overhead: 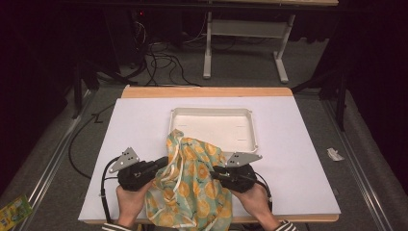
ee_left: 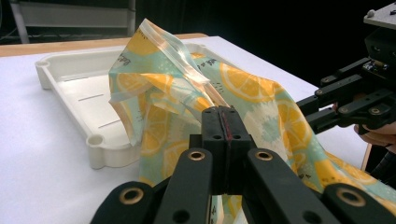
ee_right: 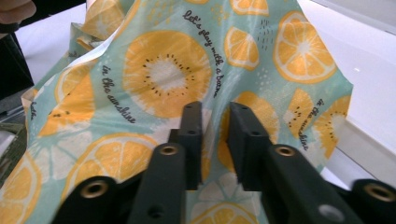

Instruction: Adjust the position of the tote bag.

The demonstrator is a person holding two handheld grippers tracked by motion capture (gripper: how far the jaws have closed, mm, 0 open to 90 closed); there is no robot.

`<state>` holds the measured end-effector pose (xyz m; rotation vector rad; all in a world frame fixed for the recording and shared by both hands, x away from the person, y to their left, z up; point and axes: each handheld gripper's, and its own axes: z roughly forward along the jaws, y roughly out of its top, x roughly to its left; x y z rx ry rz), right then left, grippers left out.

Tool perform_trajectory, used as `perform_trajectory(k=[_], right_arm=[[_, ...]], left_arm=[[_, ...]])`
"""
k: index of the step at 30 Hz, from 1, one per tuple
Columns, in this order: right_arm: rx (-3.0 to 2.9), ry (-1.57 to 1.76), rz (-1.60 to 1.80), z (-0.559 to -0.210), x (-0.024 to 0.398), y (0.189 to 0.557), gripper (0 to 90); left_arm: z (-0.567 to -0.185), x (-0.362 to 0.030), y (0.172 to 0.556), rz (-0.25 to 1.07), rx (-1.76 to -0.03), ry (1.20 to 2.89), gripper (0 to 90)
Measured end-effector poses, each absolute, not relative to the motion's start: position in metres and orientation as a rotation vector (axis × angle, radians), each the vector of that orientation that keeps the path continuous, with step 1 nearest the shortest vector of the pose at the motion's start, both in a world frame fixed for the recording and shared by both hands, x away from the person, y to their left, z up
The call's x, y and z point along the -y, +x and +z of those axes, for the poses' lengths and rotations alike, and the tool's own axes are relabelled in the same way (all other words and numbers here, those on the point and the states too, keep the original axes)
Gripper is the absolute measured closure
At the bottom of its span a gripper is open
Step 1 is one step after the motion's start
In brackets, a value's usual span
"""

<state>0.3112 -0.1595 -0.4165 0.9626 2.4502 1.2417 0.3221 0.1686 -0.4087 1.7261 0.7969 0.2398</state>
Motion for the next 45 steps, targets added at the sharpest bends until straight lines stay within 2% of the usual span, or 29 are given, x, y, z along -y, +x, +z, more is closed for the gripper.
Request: perform_trajectory(k=[5,12,25,45], right_arm=[[-2.444,0.945,1.215,-0.416,0.161,0.311,90.0],[-2.415,0.957,1.243,-0.413,0.171,0.308,90.0],[-2.290,1.026,1.267,-0.404,0.215,0.302,90.0],[-2.258,1.174,1.105,-0.431,0.262,0.304,90.0]], left_arm=[[-0.407,-0.168,0.322,0.239,-0.793,1.725,90.0],[-0.403,-0.169,0.320,0.245,-0.780,1.719,90.0],[-0.398,-0.168,0.321,0.256,-0.772,1.711,90.0],[-0.395,-0.159,0.321,0.235,-0.744,1.726,90.0]])
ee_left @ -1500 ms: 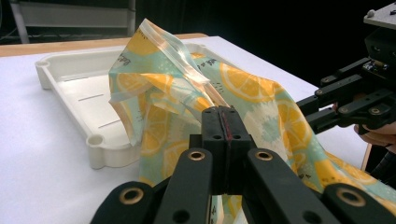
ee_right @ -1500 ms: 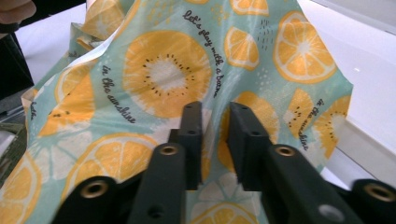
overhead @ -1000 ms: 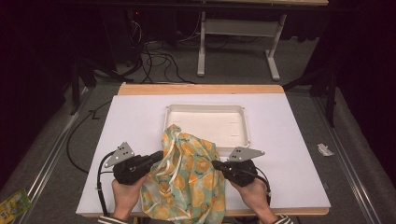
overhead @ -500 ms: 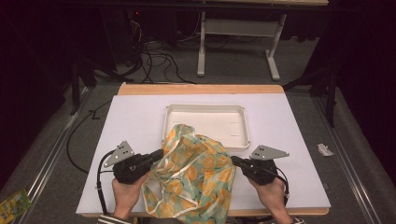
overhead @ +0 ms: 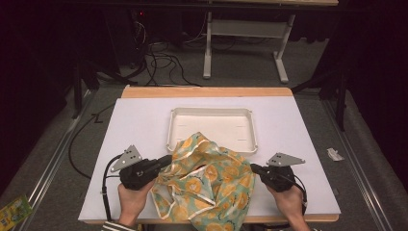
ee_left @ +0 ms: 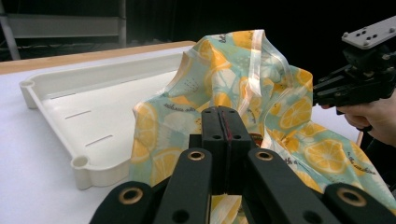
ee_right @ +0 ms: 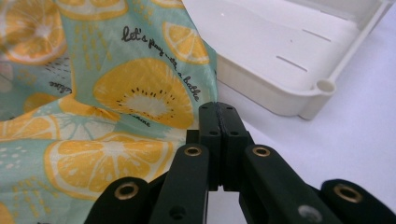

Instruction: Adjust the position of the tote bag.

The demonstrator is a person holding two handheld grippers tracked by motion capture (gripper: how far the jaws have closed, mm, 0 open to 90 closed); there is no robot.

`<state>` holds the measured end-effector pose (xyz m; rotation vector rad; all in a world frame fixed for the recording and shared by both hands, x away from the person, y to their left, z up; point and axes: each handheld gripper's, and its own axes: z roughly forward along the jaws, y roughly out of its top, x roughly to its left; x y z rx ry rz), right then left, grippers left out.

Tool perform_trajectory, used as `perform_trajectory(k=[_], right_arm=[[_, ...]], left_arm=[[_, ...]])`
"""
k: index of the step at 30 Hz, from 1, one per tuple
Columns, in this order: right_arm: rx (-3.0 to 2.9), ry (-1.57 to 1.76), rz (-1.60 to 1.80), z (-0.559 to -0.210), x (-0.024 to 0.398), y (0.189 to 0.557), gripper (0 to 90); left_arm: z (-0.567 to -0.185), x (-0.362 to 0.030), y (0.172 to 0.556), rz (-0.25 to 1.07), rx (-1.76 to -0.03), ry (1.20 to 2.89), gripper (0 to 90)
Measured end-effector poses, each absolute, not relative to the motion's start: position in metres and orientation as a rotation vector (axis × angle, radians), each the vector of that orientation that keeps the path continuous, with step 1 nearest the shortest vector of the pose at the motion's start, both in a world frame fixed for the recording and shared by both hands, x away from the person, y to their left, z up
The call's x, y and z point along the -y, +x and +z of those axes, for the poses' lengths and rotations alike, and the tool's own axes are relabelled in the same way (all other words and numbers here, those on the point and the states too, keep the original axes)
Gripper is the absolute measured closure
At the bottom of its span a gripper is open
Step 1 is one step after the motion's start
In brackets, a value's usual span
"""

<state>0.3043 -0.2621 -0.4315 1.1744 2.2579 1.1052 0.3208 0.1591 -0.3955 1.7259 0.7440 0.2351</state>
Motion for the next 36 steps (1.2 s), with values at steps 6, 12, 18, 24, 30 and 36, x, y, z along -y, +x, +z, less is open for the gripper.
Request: perform_trajectory(k=[6,12,18,24,30,36], right_arm=[[-2.268,1.173,1.051,-0.439,0.261,0.308,89.6],[-2.209,1.139,1.096,-0.425,0.264,0.296,74.5],[-2.186,1.071,1.179,-0.401,0.259,0.282,62.1],[-2.190,0.989,1.245,-0.382,0.236,0.278,48.9],[-2.250,0.942,1.232,-0.379,0.210,0.290,45.6],[-2.315,0.897,1.163,-0.387,0.201,0.298,82.0]], left_arm=[[-0.395,-0.148,0.324,0.219,-0.719,1.723,90.0],[-0.395,-0.147,0.324,0.214,-0.713,1.737,90.0],[-0.396,-0.147,0.324,0.219,-0.714,1.747,90.0],[-0.397,-0.146,0.325,0.232,-0.726,1.763,90.0],[-0.399,-0.146,0.326,0.243,-0.746,1.799,90.0],[-0.402,-0.149,0.327,0.242,-0.764,1.808,86.5]])
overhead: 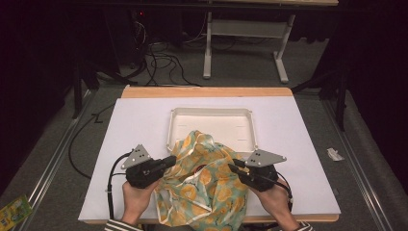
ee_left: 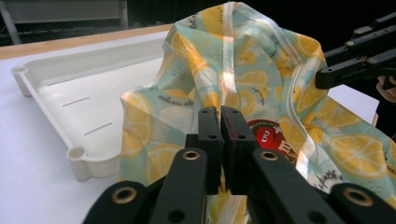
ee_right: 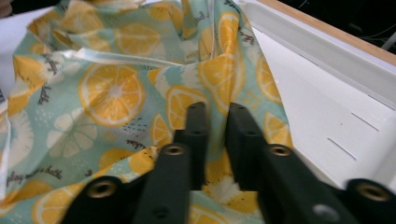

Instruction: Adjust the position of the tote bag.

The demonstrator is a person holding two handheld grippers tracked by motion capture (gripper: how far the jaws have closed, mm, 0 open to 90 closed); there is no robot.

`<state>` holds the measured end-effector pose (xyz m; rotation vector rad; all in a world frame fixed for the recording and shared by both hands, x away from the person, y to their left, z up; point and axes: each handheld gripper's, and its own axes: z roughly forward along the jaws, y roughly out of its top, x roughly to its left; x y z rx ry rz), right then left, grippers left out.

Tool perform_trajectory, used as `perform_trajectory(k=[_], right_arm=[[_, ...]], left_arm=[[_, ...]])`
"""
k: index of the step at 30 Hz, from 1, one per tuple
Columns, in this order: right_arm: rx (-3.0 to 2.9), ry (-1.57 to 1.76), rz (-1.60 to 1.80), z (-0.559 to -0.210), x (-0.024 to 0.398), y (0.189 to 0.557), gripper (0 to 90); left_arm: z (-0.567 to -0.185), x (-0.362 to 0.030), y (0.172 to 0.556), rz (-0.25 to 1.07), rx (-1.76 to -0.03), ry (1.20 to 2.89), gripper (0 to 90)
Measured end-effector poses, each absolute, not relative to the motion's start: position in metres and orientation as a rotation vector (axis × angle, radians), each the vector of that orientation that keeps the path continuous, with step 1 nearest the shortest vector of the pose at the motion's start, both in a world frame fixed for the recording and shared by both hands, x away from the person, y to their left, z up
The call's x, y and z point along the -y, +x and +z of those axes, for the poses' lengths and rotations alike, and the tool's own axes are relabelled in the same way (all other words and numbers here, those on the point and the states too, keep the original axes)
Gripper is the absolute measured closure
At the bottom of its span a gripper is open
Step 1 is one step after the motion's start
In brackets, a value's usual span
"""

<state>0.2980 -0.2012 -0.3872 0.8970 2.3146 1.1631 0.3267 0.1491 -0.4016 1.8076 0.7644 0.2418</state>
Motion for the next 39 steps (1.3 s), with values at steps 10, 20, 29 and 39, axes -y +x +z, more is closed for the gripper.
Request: perform_trajectory(k=[10,20,29,39], right_arm=[[-2.292,0.938,1.136,-0.391,0.223,0.295,90.0],[-2.247,1.008,1.164,-0.397,0.248,0.295,90.0],[-2.228,1.058,1.156,-0.402,0.258,0.298,90.0],[-2.211,1.110,1.158,-0.406,0.265,0.302,90.0]], left_arm=[[-0.404,-0.169,0.325,0.287,-0.860,1.748,73.6],[-0.415,-0.184,0.319,0.311,-0.923,1.782,63.3],[-0.424,-0.191,0.319,0.307,-0.979,1.769,53.8],[-0.429,-0.200,0.320,0.305,-1.026,1.761,50.6]])
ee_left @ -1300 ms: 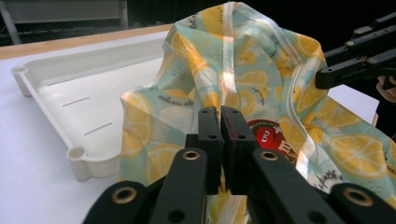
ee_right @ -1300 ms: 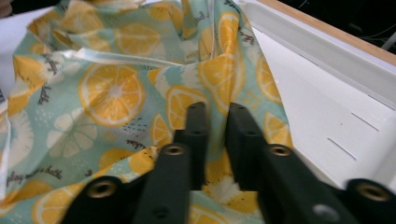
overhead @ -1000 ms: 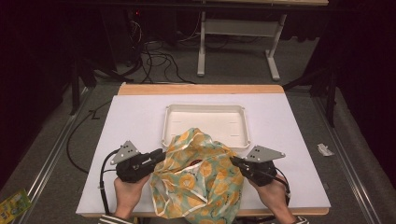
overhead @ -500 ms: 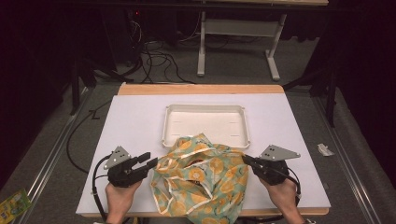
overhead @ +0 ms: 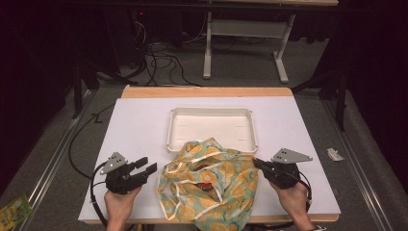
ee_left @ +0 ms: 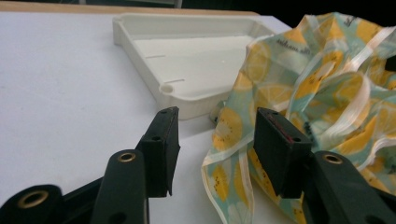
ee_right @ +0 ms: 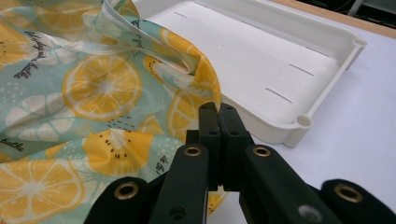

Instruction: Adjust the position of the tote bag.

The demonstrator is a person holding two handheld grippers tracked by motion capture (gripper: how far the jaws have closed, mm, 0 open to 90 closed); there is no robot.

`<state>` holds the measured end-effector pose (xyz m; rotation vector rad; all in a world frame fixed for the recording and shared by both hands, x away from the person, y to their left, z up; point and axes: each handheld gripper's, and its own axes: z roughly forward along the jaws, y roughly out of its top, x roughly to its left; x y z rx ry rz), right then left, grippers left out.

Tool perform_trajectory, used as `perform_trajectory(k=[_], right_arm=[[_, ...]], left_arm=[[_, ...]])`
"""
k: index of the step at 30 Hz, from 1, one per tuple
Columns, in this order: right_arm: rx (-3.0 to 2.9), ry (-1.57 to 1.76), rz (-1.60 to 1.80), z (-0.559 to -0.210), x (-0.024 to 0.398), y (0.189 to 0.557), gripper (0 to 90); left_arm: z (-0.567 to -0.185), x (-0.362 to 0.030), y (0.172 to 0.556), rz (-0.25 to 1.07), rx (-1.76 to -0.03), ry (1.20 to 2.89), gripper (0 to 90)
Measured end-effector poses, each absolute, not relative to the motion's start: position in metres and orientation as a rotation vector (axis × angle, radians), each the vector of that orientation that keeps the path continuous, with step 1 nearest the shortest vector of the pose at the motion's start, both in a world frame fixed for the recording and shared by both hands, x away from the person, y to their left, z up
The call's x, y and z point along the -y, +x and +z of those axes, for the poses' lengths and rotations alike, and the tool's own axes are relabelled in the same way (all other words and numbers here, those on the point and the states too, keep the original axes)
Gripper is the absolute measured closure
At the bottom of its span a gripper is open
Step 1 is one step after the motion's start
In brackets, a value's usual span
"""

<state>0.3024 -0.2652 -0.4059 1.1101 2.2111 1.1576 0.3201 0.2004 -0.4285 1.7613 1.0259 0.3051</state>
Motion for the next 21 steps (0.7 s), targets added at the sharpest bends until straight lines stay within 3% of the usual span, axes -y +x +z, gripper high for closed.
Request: perform_trajectory(k=[15,21], right_arm=[[-2.217,1.109,1.150,-0.407,0.262,0.305,90.0],[-2.218,1.105,1.149,-0.406,0.259,0.306,90.0]], left_arm=[[-0.455,-0.165,0.334,0.169,-1.020,1.902,41.4],[-0.467,-0.152,0.344,0.176,-1.064,1.955,42.4]])
